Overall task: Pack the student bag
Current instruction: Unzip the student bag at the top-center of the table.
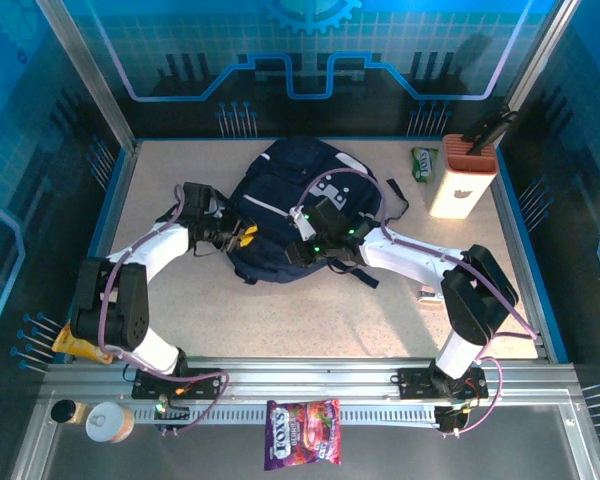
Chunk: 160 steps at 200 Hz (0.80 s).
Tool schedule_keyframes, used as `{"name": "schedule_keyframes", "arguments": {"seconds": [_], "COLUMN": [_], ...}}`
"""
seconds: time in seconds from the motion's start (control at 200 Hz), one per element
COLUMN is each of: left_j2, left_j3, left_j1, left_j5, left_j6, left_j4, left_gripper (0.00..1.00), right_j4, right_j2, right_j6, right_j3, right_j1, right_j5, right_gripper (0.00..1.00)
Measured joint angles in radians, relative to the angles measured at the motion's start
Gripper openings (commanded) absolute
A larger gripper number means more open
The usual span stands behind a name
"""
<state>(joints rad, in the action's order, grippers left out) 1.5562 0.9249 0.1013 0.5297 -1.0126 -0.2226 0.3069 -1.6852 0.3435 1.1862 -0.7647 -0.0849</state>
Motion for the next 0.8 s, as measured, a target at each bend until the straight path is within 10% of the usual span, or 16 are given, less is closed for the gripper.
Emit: {"name": "schedule_keyframes", "arguments": {"seconds": [0.31, 0.8], "left_j2": [-0.125, -0.02], "left_j3": [0.076, 0.33], "left_j1": [0.058, 0.559], "left_j5": [-0.22, -0.673], "left_j6": [0.209, 0.362], "left_j4": [-0.249, -0.473], "left_gripper": [0.51, 0.54], "right_j4": [-0.051, -0.067], "right_j2": [0.3, 0.342], "right_j6": [0.184, 0.431], "right_j3": [-0.195, -0.246], "right_j1": [0.158, 0.338], "right_j5": [-0.057, -0.112], "right_gripper": [0.71, 0.89]}}
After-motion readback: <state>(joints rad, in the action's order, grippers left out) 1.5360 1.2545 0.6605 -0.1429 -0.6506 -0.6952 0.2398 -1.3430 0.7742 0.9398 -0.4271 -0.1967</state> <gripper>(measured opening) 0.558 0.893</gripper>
